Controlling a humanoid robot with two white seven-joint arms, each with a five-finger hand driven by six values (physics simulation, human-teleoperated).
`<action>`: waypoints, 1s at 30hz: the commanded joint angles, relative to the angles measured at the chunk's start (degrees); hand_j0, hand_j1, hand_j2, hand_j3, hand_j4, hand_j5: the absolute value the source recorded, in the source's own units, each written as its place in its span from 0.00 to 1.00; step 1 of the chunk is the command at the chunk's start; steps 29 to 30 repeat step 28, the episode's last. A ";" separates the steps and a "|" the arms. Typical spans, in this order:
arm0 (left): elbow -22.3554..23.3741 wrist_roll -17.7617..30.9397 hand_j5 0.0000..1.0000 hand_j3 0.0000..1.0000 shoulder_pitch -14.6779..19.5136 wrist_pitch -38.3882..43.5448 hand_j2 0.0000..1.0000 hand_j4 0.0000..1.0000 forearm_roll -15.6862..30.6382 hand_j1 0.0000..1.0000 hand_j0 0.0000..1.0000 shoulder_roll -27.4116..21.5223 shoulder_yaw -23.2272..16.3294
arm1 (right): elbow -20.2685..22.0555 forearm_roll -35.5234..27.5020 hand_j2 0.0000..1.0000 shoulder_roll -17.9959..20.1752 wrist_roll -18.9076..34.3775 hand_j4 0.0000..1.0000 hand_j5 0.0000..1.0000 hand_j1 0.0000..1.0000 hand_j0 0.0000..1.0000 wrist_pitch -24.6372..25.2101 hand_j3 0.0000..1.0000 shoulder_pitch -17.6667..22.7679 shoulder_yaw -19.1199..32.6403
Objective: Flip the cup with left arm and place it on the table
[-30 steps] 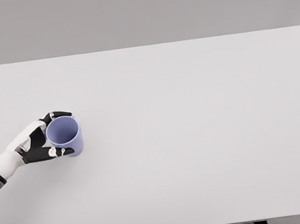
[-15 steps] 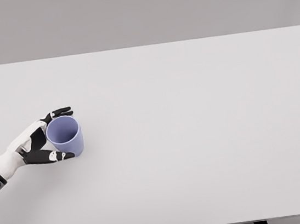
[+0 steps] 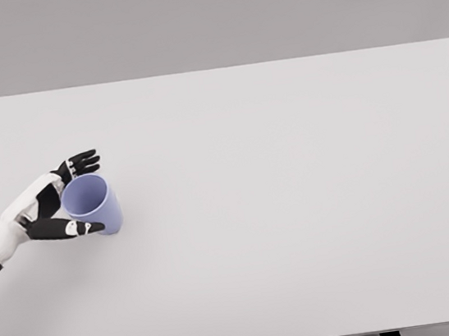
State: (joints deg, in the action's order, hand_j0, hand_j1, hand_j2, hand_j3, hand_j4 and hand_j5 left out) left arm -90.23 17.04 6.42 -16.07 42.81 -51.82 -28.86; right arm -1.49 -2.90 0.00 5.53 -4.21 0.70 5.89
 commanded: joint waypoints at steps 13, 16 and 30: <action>-0.12 0.01 1.00 1.00 -0.53 -1.60 1.00 1.00 0.34 1.00 1.00 -1.36 1.61 | 0.00 0.00 1.00 0.00 0.01 1.00 1.00 1.00 1.00 0.08 1.00 0.00 0.00; -0.12 0.01 1.00 1.00 -0.53 -3.79 1.00 1.00 0.35 1.00 1.00 -2.76 1.61 | 0.00 0.00 1.00 0.00 0.01 1.00 1.00 1.00 1.00 -0.01 1.00 0.09 0.00; -7.50 -0.34 1.00 1.00 -0.35 -9.77 1.00 1.00 -5.89 1.00 1.00 -14.89 1.87 | 0.00 0.00 1.00 0.00 0.01 1.00 1.00 1.00 1.00 -0.01 1.00 0.00 0.00</action>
